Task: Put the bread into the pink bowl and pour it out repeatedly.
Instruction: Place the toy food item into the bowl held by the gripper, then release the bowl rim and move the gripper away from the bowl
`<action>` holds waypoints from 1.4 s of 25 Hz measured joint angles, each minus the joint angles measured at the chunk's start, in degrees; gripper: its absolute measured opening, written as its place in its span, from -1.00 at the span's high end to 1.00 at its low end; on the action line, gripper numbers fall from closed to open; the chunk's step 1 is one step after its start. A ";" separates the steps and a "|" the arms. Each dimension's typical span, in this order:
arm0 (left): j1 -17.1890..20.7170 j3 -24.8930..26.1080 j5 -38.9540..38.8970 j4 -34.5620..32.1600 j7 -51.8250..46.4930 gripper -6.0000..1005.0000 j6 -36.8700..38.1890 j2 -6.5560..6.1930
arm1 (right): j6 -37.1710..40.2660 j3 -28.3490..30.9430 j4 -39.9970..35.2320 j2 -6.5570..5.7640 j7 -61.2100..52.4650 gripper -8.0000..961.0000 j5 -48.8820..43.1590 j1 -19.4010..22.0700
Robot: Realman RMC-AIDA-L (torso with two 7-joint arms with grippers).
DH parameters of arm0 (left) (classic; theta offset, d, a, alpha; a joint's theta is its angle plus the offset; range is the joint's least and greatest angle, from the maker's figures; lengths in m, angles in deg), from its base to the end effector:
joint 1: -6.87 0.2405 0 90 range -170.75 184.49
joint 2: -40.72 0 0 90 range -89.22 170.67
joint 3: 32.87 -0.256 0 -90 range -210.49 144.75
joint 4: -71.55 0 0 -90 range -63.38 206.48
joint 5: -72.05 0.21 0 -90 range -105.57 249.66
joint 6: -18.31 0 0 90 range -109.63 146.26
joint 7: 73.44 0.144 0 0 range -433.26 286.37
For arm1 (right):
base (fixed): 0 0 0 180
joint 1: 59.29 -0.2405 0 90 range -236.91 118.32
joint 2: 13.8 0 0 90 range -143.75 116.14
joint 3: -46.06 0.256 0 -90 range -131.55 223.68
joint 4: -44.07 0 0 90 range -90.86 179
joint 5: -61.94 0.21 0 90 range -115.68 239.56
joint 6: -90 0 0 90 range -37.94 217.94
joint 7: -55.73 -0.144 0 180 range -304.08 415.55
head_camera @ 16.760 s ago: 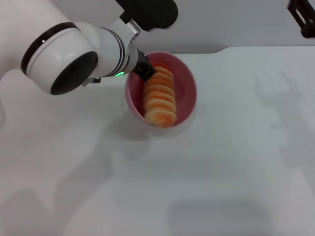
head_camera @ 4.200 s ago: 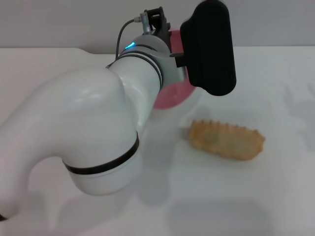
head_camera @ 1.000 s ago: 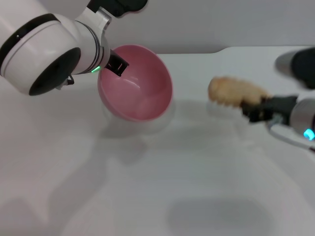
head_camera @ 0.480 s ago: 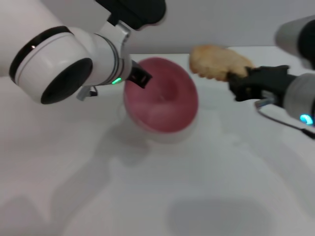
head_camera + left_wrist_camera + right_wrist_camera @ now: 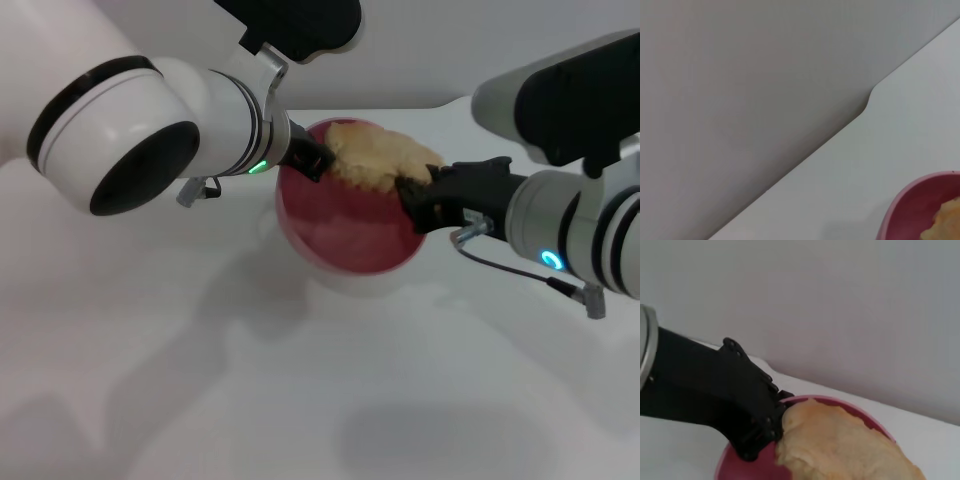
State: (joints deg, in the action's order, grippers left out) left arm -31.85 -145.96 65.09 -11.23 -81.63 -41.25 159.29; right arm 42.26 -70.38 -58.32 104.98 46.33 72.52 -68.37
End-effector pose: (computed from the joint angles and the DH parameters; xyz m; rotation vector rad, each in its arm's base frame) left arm -0.0907 0.3778 -0.0609 -2.2285 -0.5569 0.2161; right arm 0.1325 0.3045 -0.0414 -2.1841 0.8580 0.1549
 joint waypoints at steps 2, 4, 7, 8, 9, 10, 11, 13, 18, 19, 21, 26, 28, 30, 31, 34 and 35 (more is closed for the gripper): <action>-0.01 0.00 0.00 -0.04 0.02 0.90 -0.01 -0.01 | 0.26 -0.08 0.32 0.01 0.06 0.39 -0.02 -0.06; -0.03 0.00 0.00 -0.07 0.14 0.90 0.04 -0.01 | 0.42 -0.13 0.42 0.01 0.12 0.33 0.07 -0.11; -0.04 0.14 -0.03 -0.10 0.21 0.90 0.07 -0.01 | 0.50 -0.17 0.39 0.03 0.15 0.23 0.18 0.05; -0.04 0.14 -0.03 -0.10 0.21 0.90 0.07 -0.01 | 0.50 -0.17 0.36 0.04 0.14 0.20 0.18 0.14; -0.04 0.31 -0.07 -0.10 0.22 0.90 0.07 -0.01 | 0.51 -0.17 0.35 0.04 0.11 0.17 0.18 0.18; -0.04 0.50 -0.08 -0.10 0.22 0.90 0.07 -0.03 | 0.51 -0.17 0.38 0.06 0.00 0.14 0.20 0.22; -0.04 0.57 -0.08 -0.11 0.22 0.90 0.07 -0.04 | 0.51 -0.17 0.49 0.08 -0.07 -0.10 0.25 0.26; -0.04 0.67 -0.08 -0.10 0.22 0.90 0.07 -0.06 | 0.51 -0.16 0.75 0.12 -0.14 -0.35 0.29 0.31; 0.01 0.87 -0.44 -0.02 0.17 0.90 0.20 -0.10 | 0.46 0.27 0.65 0.13 -0.59 -0.37 0.31 0.57; 0.01 0.87 -0.61 0.03 0.23 0.90 0.21 -0.10 | 0.53 0.31 -0.12 0.13 -0.64 -0.37 0.19 0.87; 0.01 0.88 -1.60 0.29 0.42 0.90 0.22 -0.15 | 1.77 0.11 -3.14 0.08 -0.60 -0.38 -2.17 2.60; 0.02 0.84 -5.23 2.36 0.79 0.90 0.61 -0.24 | 13.04 0.08 -13.30 0.31 -0.13 -0.39 -19.00 11.22; 0.05 0.71 -5.88 2.66 0.83 0.90 0.61 -0.22 | 21.35 1.11 -14.37 0.51 -0.45 -0.39 -24.56 13.99; 0.08 0.54 -6.61 2.77 0.85 0.90 0.63 -0.20 | 30.10 2.56 -13.21 0.63 -0.65 -0.39 -27.44 15.76; 0.08 0.54 -6.61 2.77 0.85 0.90 0.63 -0.20 | 35.12 3.31 -11.62 0.64 -0.67 -0.38 -28.10 16.37; 0.62 0.59 -8.18 2.98 0.93 0.90 1.68 -0.19 | 51.07 5.44 -4.45 0.59 -0.62 -0.38 -28.88 18.06; 0.83 0.70 -8.77 3.23 1.03 0.90 2.19 -0.23 | 57.59 6.47 -1.02 0.59 -0.59 -0.38 -28.82 18.70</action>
State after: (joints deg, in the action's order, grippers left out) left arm -31.02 -145.25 56.32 -8.01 -80.60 -39.06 159.07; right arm 99.85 -63.91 -59.34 105.56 45.74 43.69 -49.67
